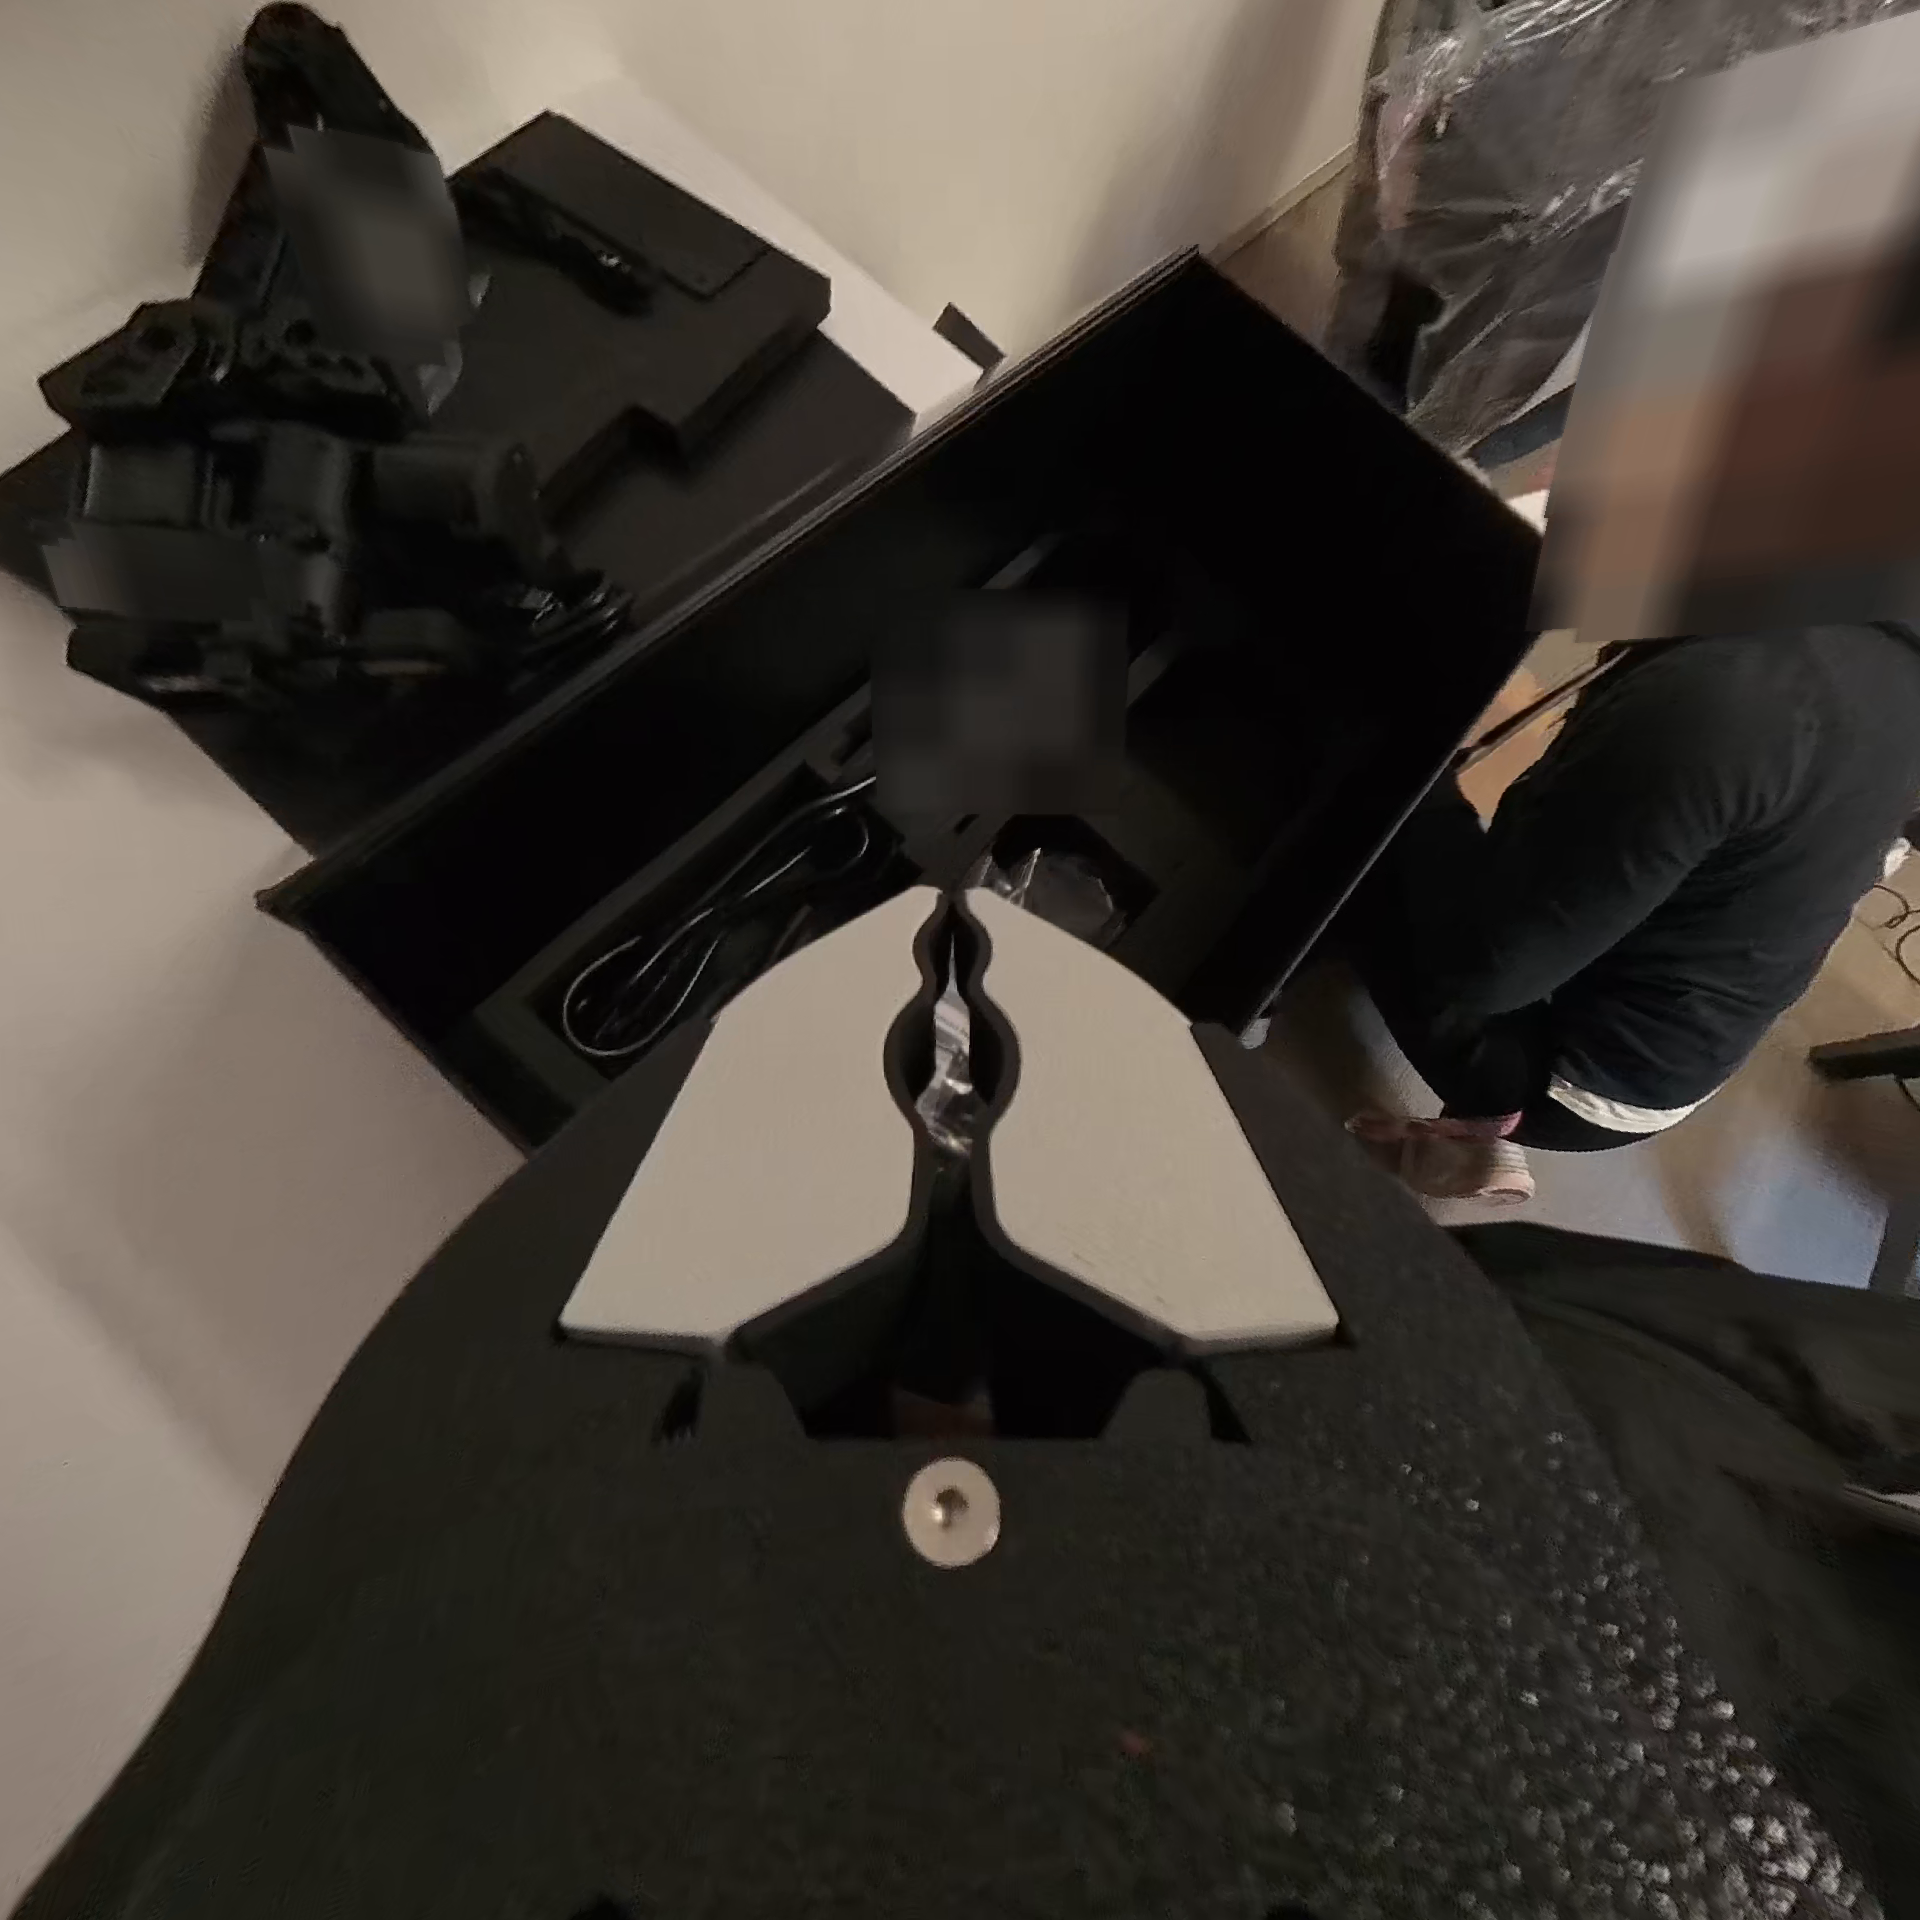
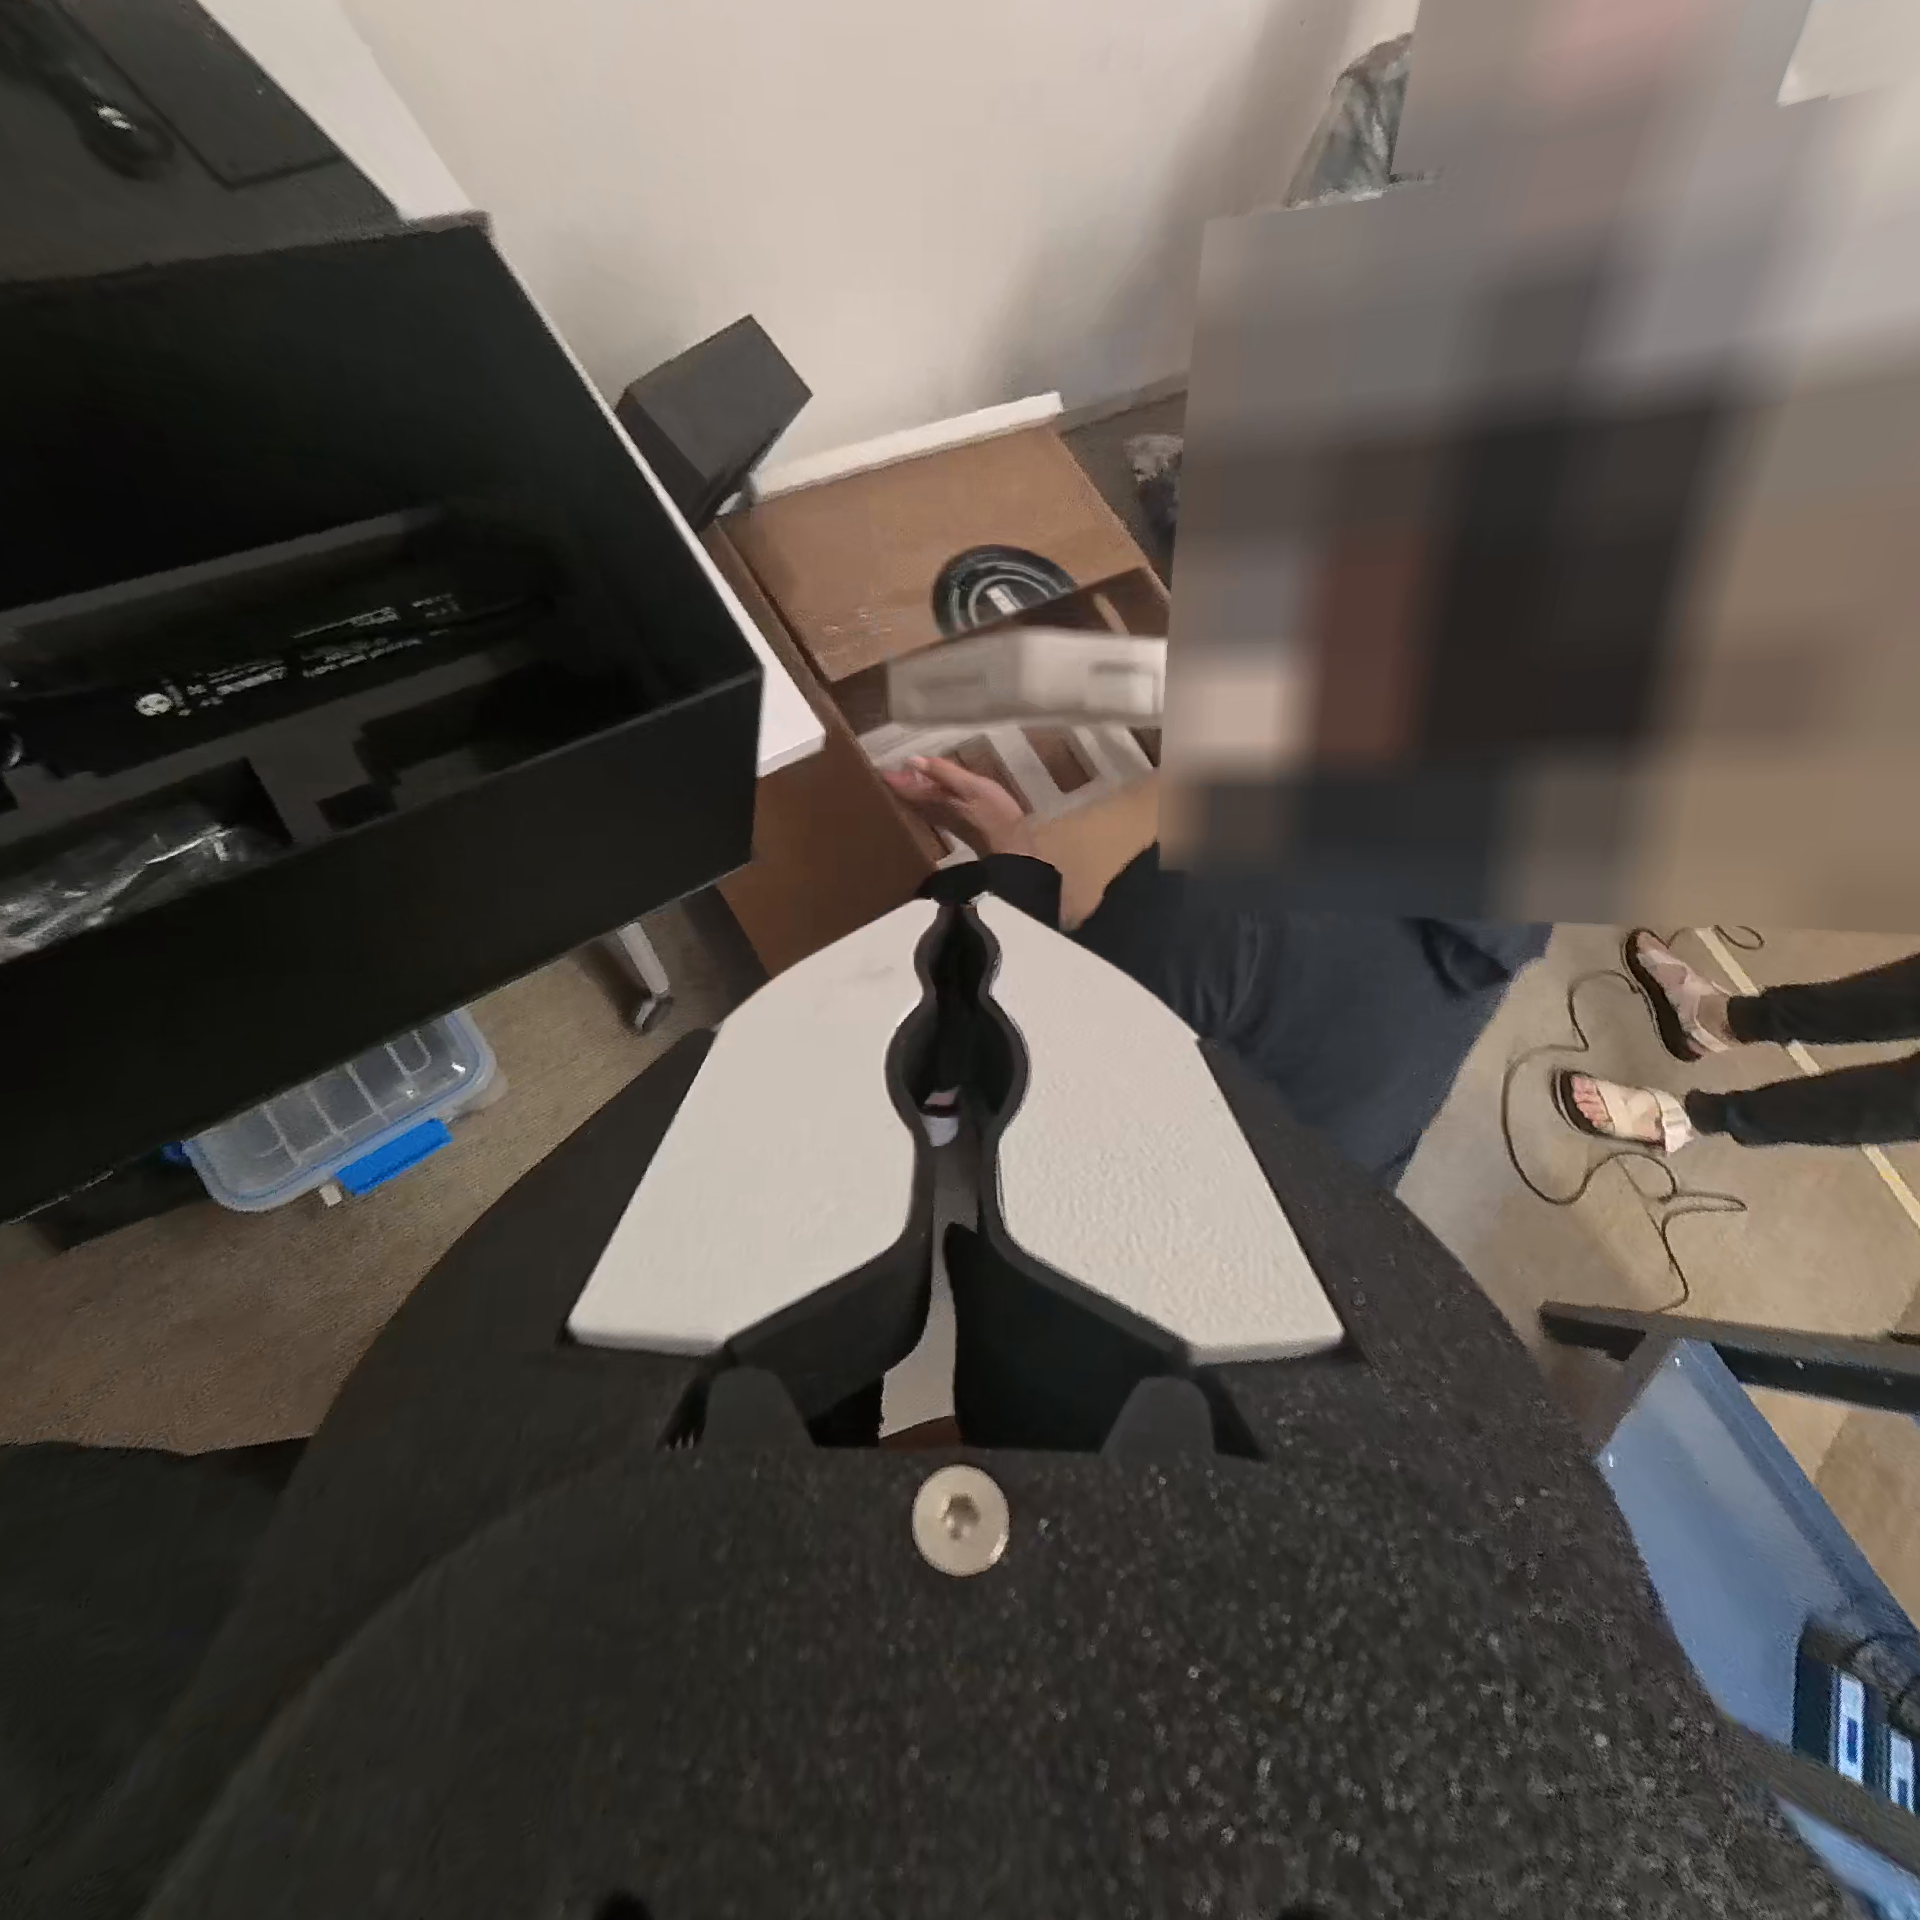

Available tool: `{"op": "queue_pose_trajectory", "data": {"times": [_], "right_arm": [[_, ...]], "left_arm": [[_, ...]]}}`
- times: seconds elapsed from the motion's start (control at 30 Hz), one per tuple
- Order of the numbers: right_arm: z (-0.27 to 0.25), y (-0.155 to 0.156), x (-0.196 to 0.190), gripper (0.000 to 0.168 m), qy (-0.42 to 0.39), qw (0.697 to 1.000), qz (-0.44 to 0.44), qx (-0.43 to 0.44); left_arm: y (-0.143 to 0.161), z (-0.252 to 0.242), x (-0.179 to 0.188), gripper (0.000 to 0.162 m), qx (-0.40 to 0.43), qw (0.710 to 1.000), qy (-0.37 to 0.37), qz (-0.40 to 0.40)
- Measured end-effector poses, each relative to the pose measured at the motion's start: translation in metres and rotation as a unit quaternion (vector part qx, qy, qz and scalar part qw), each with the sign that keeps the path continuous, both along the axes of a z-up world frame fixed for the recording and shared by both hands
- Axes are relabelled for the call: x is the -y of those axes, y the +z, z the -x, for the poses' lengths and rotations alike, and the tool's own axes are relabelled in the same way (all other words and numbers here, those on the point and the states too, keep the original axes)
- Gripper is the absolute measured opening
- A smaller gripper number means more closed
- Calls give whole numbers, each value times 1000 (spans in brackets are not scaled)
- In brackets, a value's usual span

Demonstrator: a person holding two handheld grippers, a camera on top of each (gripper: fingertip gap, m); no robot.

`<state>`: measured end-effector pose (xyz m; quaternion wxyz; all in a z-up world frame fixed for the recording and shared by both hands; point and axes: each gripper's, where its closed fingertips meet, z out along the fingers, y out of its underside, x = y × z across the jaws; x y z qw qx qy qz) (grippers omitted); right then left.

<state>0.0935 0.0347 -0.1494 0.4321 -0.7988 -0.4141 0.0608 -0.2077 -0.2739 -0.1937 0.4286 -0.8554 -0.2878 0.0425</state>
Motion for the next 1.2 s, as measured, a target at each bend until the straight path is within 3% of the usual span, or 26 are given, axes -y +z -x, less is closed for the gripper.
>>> {"op": "queue_pose_trajectory", "data": {"times": [0.1,0.23,0.33,0.43,0.7,0.83,0.93,1.0,1.13,1.2], "right_arm": [[32,-1,7,17,61,998,13,5],[87,-12,24,47,170,984,41,29],[135,-23,41,68,251,965,65,42],[181,-36,61,78,328,936,115,49],[266,-79,83,75,483,855,170,84],[290,-105,70,69,542,819,150,116],[300,-123,54,64,587,789,114,141],[297,-141,50,53,631,749,105,173],[286,-174,44,61,689,680,98,229],[283,-183,45,59,694,670,106,239]], "left_arm": [[-8,-1,8,12,13,1000,-2,9],[-19,0,18,42,38,999,13,25],[-29,-2,25,53,62,997,29,35],[-43,-3,31,59,89,993,47,56],[-73,6,31,42,106,984,115,88],[-91,6,18,37,108,979,133,106],[-106,8,7,34,95,978,125,138],[-114,10,-1,32,84,978,107,162],[-125,16,-8,32,79,975,75,192],[-130,20,-7,30,87,974,71,197]]}}
